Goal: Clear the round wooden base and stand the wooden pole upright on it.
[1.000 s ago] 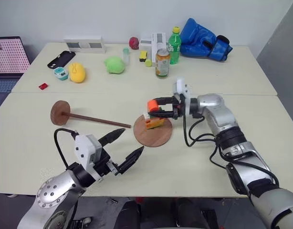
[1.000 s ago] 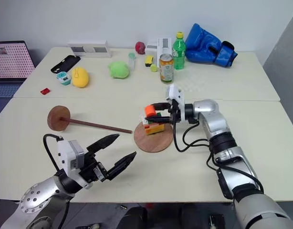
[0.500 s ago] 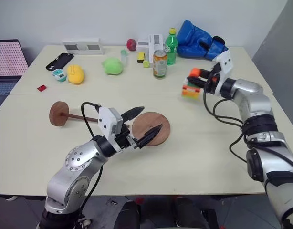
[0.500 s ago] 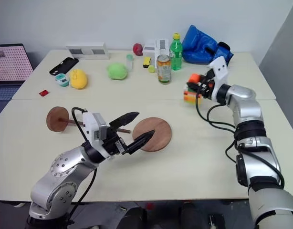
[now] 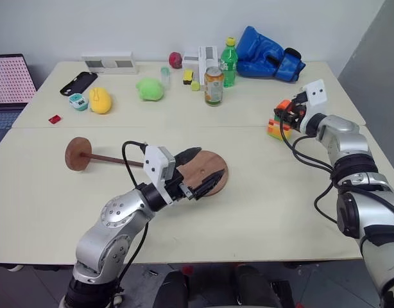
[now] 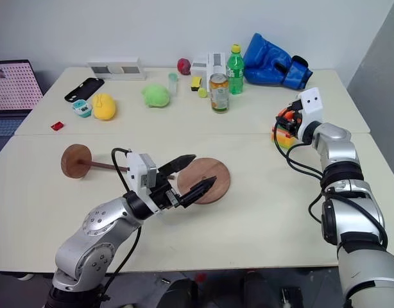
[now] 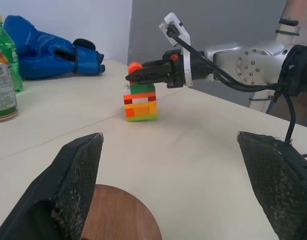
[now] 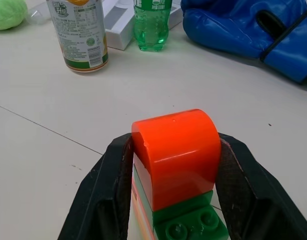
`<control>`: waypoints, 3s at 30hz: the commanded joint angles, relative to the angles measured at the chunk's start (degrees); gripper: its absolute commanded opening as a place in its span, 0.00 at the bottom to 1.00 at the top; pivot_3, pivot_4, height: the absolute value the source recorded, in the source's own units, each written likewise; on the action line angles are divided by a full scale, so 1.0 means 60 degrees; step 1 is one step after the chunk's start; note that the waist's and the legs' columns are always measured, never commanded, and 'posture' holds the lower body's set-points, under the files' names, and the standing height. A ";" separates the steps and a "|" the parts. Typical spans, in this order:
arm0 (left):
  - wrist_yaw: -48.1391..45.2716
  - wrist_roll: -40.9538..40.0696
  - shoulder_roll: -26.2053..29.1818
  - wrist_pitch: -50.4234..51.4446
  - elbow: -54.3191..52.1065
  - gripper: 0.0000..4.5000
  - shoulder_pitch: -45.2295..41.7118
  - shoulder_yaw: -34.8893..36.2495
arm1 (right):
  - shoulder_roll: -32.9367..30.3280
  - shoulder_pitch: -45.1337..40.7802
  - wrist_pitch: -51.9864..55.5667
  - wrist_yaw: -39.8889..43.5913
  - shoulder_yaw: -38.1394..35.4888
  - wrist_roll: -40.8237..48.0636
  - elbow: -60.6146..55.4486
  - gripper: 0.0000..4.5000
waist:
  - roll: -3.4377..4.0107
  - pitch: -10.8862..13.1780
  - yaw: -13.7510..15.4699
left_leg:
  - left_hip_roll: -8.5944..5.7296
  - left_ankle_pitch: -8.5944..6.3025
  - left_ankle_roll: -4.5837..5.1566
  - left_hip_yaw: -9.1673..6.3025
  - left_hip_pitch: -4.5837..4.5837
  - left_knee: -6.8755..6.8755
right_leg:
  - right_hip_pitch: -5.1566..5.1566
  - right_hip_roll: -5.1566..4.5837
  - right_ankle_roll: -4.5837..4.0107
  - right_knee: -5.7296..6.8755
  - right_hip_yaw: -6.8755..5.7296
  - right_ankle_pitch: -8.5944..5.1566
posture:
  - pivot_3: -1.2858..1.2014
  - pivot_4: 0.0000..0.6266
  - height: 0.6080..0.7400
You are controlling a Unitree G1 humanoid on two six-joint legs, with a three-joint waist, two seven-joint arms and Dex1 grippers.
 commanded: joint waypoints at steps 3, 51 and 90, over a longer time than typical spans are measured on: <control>-0.0043 -0.0089 0.0038 -0.0077 -0.0360 1.00 0.0081 0.0133 | -0.0171 -0.0179 -0.0010 0.0127 -0.0292 0.0095 -0.0105 0.78 | 0.0000 0.0000 0.0003 | 0.0000 0.0000 0.0000 0.0002 0.0000 0.0000 | -0.0001 0.0000 0.0000 0.0000 0.0002 0.0000 | 0.52 0.24 1.00; 0.4640 -0.6347 -0.0905 0.2382 0.7423 0.88 -0.2380 0.7125 | -0.0757 0.5544 0.6862 0.1573 0.1475 0.4576 -1.4891 1.00 | -0.0033 -0.0025 0.0271 | -0.0009 0.0000 0.0000 -0.0045 -0.0005 0.0027 | 0.0010 -0.0004 0.0014 -0.0002 -0.0037 0.0007 | 0.52 0.24 1.00; 0.1385 -0.4540 0.1100 0.4045 0.9964 0.26 -0.3877 0.6312 | -0.0915 0.5969 0.6544 0.0863 0.1259 0.4622 -1.4845 1.00 | -0.0031 -0.0028 0.0219 | -0.0008 0.0003 0.0000 -0.0056 -0.0007 0.0021 | 0.0002 -0.0005 0.0013 0.0005 -0.0045 0.0007 | 0.52 0.24 1.00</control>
